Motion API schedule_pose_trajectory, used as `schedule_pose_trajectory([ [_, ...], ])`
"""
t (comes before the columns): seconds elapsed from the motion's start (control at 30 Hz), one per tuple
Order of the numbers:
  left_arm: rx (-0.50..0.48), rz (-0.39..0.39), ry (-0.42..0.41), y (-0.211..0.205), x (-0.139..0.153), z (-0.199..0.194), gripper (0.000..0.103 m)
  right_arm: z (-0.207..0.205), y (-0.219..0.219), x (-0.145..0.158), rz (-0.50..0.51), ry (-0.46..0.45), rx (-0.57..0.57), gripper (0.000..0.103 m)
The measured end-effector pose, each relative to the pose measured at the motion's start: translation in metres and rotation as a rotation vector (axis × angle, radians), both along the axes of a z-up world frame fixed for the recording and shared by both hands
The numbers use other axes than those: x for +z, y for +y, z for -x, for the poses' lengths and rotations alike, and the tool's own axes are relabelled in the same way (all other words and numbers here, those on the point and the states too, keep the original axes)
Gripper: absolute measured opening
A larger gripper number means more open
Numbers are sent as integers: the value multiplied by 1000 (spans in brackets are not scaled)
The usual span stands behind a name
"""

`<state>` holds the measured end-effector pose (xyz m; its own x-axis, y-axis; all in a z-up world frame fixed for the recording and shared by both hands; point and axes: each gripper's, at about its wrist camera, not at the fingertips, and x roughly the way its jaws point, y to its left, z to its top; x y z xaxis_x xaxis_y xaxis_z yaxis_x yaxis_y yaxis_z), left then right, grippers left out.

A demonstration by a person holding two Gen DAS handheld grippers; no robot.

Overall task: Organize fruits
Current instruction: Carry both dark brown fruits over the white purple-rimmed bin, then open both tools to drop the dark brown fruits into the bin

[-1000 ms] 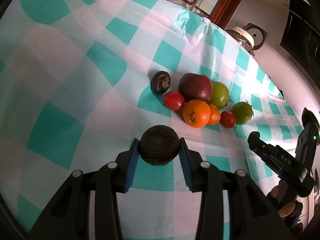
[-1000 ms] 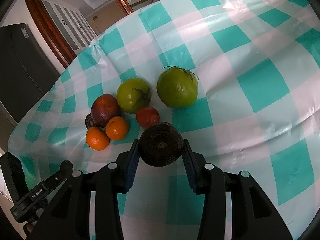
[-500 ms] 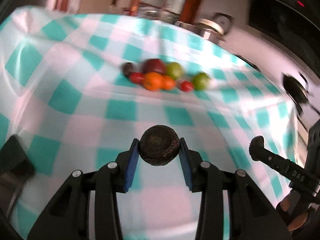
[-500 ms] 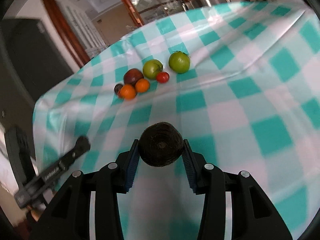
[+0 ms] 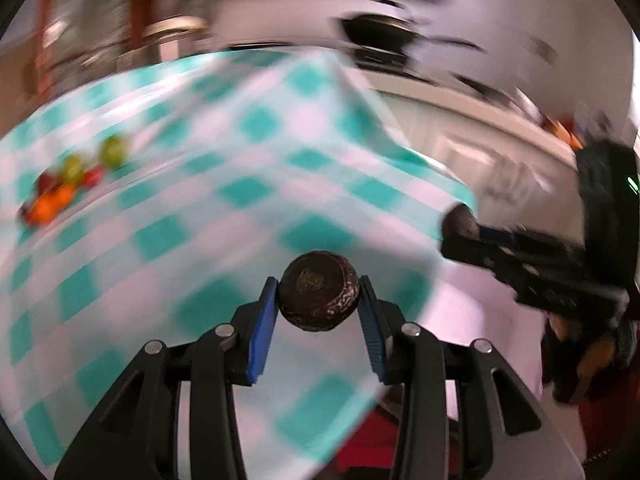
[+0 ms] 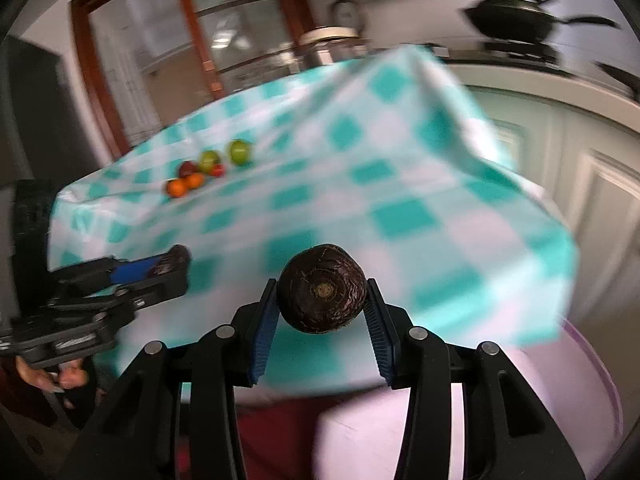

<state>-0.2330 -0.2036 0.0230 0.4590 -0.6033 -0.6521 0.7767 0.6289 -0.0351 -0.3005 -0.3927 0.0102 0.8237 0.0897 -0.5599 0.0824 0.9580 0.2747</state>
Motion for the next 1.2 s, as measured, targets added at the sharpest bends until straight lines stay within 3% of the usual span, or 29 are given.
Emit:
schedule_pose_trajectory([
  [0.2,-316,-158,22,-90,-32,63,40,50,-66,-47,8,140,-201,43],
  [0.33,-457,-307,85,-141,-80,88,40,50,-93,-98,13,351,-301,43],
  [0.47,-498,-445,160,-171,-130,92,40,26,-100,-147,2,568,-297,43],
  [0.6,-487,-570,267,-186,-178,81,40,-5,-94,-189,80,754,-236,43],
  [0.8,-468,-672,313,-190,-213,76,40,-29,-84,-233,139,906,-187,43],
  [0.87,-475,-687,317,-188,-218,78,41,-29,-82,-238,133,923,-192,43],
  [0.9,-476,-688,317,-189,-219,78,44,-30,-81,-237,133,918,-196,49],
  [0.93,-475,-688,317,-189,-220,78,53,-29,-82,-234,132,910,-205,61],
  [1.0,-490,-671,322,-188,-218,80,61,-27,-84,-228,130,891,-230,72],
  [1.07,-505,-652,301,-186,-212,85,71,-23,-87,-218,125,872,-246,72],
  [1.17,-525,-604,191,-177,-193,98,75,-11,-91,-195,89,801,-280,74],
  [1.2,-546,-552,134,-172,-179,106,75,-6,-93,-186,77,772,-294,75],
])
